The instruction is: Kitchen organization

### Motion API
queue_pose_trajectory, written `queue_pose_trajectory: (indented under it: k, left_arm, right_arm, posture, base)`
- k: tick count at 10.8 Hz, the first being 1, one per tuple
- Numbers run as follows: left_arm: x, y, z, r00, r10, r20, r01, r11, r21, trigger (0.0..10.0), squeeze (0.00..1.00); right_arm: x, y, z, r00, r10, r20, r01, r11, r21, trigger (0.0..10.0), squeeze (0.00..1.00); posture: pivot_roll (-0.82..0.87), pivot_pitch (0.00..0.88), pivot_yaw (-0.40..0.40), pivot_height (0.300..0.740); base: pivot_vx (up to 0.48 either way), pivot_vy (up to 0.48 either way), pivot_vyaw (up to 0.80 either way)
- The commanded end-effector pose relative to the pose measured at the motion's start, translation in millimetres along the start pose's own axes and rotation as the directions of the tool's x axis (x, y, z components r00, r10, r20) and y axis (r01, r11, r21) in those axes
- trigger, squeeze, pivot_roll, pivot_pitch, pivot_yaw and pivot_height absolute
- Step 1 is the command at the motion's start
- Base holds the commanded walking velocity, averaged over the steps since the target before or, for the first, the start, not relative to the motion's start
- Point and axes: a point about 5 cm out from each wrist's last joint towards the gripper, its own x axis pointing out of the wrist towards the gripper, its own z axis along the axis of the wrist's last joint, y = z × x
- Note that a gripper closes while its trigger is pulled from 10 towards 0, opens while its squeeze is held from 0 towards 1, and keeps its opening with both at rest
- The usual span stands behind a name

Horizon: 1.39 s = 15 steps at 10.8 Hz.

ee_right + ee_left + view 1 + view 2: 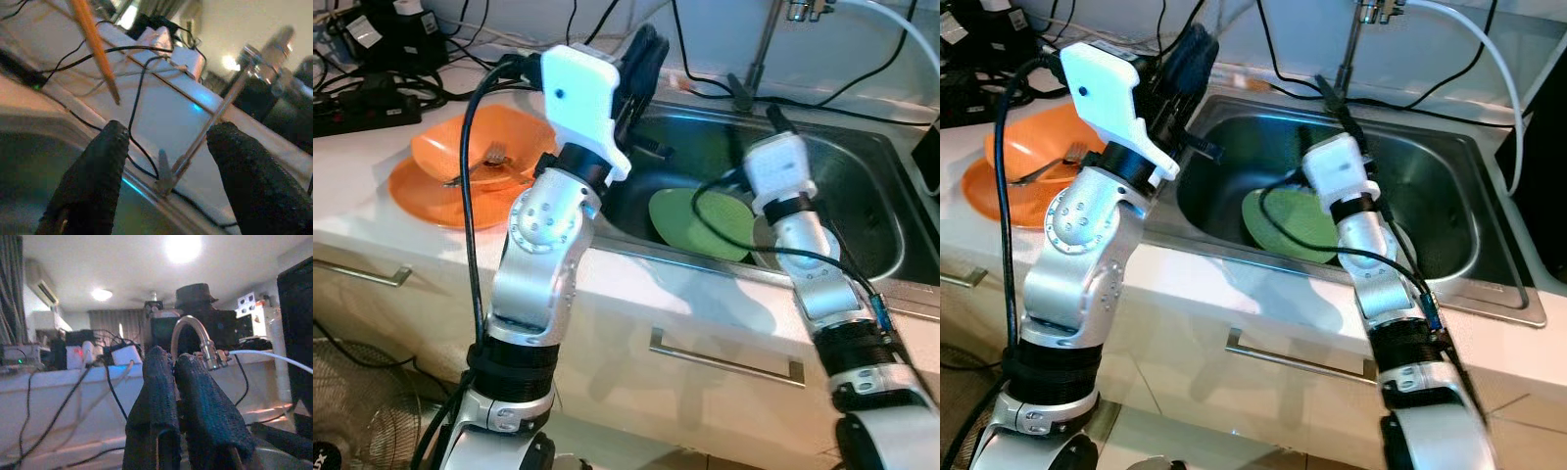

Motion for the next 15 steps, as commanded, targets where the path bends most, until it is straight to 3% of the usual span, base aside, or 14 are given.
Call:
queue_pose_trajectory:
  k: [1,3,8,15]
  left_arm:
    - [-2.0,-2.1,-1,1.000,-0.025,-0.006,0.025,0.999,-0.047,10.0,0.00]
    - [-6.3,-3.4,-4,0.998,-0.056,-0.028,0.052,0.988,-0.145,10.0,0.00]
    - [-14.0,-12.0,-15,0.987,-0.134,-0.086,0.109,0.963,-0.246,10.0,0.00]
    - [-16.9,-16.1,-17,0.977,-0.183,-0.112,0.146,0.950,-0.277,10.0,0.00]
  right_arm:
    - [0.2,3.7,2,0.999,0.039,0.029,-0.037,0.997,-0.067,10.0,0.00]
    - [0.9,8.5,5,0.998,0.036,0.046,-0.033,0.996,-0.082,10.0,0.00]
    - [3.2,15.5,9,0.998,0.031,0.062,-0.027,0.997,-0.072,10.0,0.00]
    - [5.0,25.6,16,0.996,0.037,0.085,-0.034,0.999,-0.029,10.0,0.00]
  posture:
    - [0.17,0.084,-0.020,0.740]
    - [0.17,0.085,-0.017,0.740]
    - [0.16,0.062,-0.010,0.740]
    - [0.16,0.072,0.004,0.740]
  base:
    - [0.000,0.000,0.00]
    - [0.000,0.000,0.00]
    - [0.000,0.000,0.00]
    - [0.000,0.000,0.00]
